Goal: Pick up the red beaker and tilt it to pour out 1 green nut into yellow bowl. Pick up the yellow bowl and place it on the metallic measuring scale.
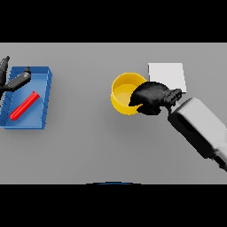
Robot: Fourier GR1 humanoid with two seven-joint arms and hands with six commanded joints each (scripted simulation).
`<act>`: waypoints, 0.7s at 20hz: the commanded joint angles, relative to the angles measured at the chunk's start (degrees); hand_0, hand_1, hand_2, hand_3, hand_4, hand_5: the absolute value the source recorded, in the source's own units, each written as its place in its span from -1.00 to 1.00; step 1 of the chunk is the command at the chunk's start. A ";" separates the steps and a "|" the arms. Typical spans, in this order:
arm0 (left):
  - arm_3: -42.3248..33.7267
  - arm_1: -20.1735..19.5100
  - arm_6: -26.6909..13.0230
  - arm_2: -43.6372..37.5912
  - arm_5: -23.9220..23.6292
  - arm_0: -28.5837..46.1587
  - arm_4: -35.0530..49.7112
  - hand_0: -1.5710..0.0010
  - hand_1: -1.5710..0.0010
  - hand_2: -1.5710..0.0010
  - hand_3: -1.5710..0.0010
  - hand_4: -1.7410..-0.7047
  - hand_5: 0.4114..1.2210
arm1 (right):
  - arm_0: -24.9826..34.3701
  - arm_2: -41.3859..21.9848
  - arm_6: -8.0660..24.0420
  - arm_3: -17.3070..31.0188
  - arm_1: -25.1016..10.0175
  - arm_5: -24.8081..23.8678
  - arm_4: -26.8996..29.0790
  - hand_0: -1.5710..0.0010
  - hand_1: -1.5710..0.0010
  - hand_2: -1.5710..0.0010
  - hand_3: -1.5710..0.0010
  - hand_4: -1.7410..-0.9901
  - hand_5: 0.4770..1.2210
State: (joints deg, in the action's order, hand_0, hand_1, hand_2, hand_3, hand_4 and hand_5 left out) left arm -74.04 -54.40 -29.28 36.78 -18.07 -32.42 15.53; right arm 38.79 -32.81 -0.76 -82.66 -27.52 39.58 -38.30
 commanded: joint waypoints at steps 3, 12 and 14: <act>-0.53 -0.12 -0.95 -0.10 -0.39 -0.04 0.23 1.00 1.00 1.00 1.00 0.80 -0.23 | 1.07 1.13 2.53 -0.10 0.33 0.47 1.05 -0.99 -0.99 -0.98 -0.59 -0.95 1.00; -1.63 -1.52 -1.49 -0.14 -0.49 0.29 -0.20 1.00 1.00 1.00 1.00 0.81 -0.20 | 7.22 4.21 -1.32 8.34 -4.66 -5.08 -0.27 -1.00 -1.00 -1.00 -0.60 -0.94 1.00; -3.07 -1.54 -3.05 0.17 -1.10 0.36 -0.29 1.00 1.00 1.00 1.00 0.81 -0.19 | 7.93 5.17 -1.83 11.96 -5.60 -6.84 -0.45 -1.00 -1.00 -1.00 -0.56 -0.94 1.00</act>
State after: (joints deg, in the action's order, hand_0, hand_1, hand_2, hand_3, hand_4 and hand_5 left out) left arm -77.12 -55.94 -32.27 36.95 -19.17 -32.07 15.24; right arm 46.71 -27.63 -2.21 -70.68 -33.15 32.76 -38.76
